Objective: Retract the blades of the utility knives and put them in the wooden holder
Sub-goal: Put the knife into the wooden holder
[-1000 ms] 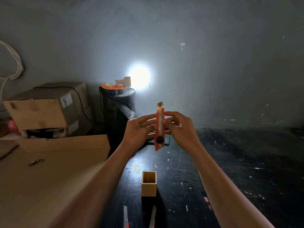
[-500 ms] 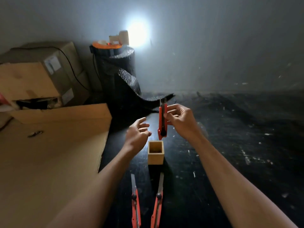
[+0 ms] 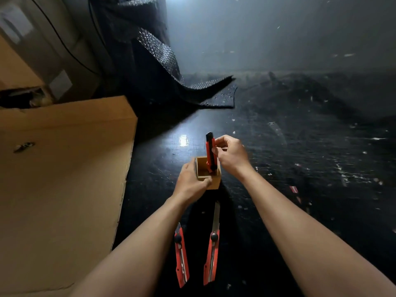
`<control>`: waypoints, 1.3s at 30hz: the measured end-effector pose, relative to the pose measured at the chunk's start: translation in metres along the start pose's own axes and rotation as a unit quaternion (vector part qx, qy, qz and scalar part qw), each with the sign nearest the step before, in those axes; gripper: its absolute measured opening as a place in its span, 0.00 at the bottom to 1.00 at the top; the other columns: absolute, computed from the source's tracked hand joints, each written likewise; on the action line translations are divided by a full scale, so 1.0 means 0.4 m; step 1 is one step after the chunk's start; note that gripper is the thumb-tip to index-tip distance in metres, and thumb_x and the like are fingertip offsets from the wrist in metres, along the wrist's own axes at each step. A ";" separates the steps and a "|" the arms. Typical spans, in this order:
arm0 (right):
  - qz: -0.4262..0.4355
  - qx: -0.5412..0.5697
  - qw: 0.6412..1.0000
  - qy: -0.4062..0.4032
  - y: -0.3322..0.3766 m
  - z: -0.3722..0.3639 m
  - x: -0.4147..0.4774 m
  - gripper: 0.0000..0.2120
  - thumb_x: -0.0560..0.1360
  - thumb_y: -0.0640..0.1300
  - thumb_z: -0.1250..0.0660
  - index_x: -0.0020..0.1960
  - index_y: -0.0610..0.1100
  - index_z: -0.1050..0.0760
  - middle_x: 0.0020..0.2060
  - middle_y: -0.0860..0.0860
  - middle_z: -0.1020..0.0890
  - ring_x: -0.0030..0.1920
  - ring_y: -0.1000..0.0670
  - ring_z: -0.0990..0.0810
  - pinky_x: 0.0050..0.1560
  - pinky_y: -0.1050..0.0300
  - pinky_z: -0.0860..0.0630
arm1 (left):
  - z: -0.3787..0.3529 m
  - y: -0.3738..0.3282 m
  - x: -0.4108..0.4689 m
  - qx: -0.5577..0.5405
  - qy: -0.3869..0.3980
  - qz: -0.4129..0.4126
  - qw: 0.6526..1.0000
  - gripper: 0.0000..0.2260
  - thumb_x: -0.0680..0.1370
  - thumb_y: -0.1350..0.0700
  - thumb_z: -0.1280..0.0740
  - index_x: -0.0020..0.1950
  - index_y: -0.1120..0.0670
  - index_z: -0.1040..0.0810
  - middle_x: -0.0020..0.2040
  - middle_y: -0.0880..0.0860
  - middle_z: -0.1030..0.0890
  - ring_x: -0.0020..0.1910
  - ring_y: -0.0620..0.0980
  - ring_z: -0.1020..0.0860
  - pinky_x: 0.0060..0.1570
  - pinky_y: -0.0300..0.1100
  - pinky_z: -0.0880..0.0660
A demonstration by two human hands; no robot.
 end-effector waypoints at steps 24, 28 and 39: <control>-0.024 -0.135 0.990 0.018 -0.087 -0.059 0.038 0.10 0.78 0.41 0.32 0.57 0.41 0.16 0.54 0.43 0.13 0.56 0.44 0.16 0.57 0.49 0.19 | -0.031 0.044 0.030 -0.018 -0.028 -0.013 0.999 0.25 0.74 0.49 0.25 0.70 0.48 0.25 0.60 0.52 0.20 0.58 0.50 0.22 0.57 0.42 0.25; -0.003 -0.149 0.989 0.018 -0.078 -0.033 0.013 0.16 0.77 0.40 0.29 0.64 0.41 0.20 0.55 0.44 0.15 0.57 0.45 0.18 0.58 0.52 0.22 | -0.022 0.042 0.015 -0.017 -0.038 -0.005 0.999 0.29 0.76 0.51 0.26 0.76 0.52 0.29 0.66 0.55 0.22 0.66 0.54 0.23 0.64 0.43 0.27; -0.072 -0.134 0.984 0.090 -0.177 -0.018 -0.257 0.18 0.78 0.43 0.29 0.67 0.45 0.22 0.59 0.47 0.16 0.59 0.47 0.17 0.59 0.52 0.20 | -0.025 0.122 -0.221 0.011 -0.078 0.025 0.997 0.19 0.77 0.59 0.27 0.68 0.56 0.20 0.58 0.52 0.15 0.54 0.46 0.18 0.54 0.29 0.27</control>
Point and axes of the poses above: each hand's wrist, its own x-axis towards the middle knuckle, its own z-axis out of the back of the hand, y = z × x, the point moved 7 cm from there along x, towards the middle knuckle
